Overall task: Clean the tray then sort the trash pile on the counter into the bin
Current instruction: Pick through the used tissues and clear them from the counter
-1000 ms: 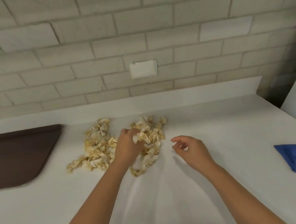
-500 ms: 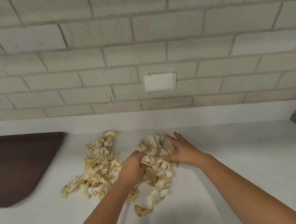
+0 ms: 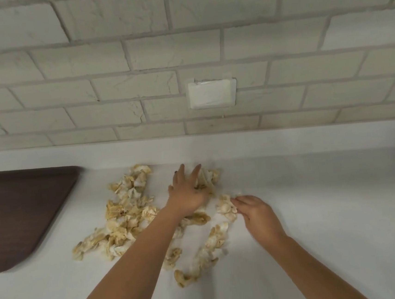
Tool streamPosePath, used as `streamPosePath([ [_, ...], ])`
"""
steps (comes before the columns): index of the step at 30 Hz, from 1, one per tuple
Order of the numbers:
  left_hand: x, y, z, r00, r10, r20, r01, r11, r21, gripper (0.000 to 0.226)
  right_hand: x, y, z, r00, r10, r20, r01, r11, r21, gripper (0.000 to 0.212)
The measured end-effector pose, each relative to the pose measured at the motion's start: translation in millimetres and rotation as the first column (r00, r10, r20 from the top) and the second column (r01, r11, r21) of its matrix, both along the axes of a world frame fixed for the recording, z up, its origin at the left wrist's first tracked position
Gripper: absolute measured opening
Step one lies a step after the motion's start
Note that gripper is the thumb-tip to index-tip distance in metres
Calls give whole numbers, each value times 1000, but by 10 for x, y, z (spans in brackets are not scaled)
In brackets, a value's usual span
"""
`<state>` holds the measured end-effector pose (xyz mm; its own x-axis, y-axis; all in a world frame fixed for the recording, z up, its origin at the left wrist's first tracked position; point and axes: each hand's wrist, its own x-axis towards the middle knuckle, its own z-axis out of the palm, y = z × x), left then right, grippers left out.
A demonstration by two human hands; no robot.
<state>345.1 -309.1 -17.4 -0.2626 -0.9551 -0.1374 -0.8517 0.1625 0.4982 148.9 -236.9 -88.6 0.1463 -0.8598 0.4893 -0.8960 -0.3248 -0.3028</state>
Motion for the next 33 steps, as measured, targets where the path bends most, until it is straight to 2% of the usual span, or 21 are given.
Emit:
streamPosePath([
  [2,-121,-49,-66,979,-95,182,93,995,21,80,-38,69,-6,998,10,58,-10,1000,1,48],
  [4,-184,-107,-123,947,-123,298,127,992,8,78,-51,131,53,961,-24,275,7,998,64,52],
  [6,-204,-172,-164,941,-93,326,121,990,-66,64,-84,164,117,873,-99,477,20,986,168,54],
  [8,-216,-210,-179,948,-54,314,117,976,-185,48,-103,157,194,788,-150,597,10,973,230,50],
  [11,-202,-254,-194,983,-47,176,81,979,-187,33,-84,132,369,697,-196,690,13,965,262,44],
  [13,-177,-268,-143,998,-2,-70,-4,997,-82,25,-37,108,475,710,-187,678,17,968,249,37],
  [14,-161,-270,-87,973,59,-223,-63,998,-13,23,-4,85,509,741,-168,650,14,972,236,31],
  [15,-138,-271,-23,922,131,-366,-120,991,53,22,35,60,528,784,-143,603,0,973,231,27],
  [16,-109,-269,45,853,200,-482,-164,980,116,21,78,30,530,837,-116,535,-22,969,245,31],
  [18,-34,-262,189,721,303,-623,-225,953,203,19,152,-25,456,919,-74,387,-62,942,328,46],
  [19,2,-261,258,661,344,-667,-255,939,232,17,180,-44,403,948,-53,314,-69,928,366,45],
  [21,71,-253,369,564,394,-726,-305,916,261,14,217,-59,308,982,-13,189,-56,933,355,31],
  [24,156,-190,488,453,439,-776,-324,892,315,12,230,-38,237,992,11,124,-48,953,298,15],
  [26,198,-117,570,352,478,-805,-332,868,370,10,234,9,243,988,4,157,-53,948,313,16],
  [28,233,-28,690,242,511,-825,-341,841,420,9,215,92,293,956,-74,282,-36,930,365,20],
  [30,255,68,839,138,536,-833,-310,822,478,10,164,202,371,870,-184,457,-1,928,374,26],
  [33,251,225,1113,9,547,-837,-208,819,534,30,92,415,493,699,-298,650,87,938,336,32],
])
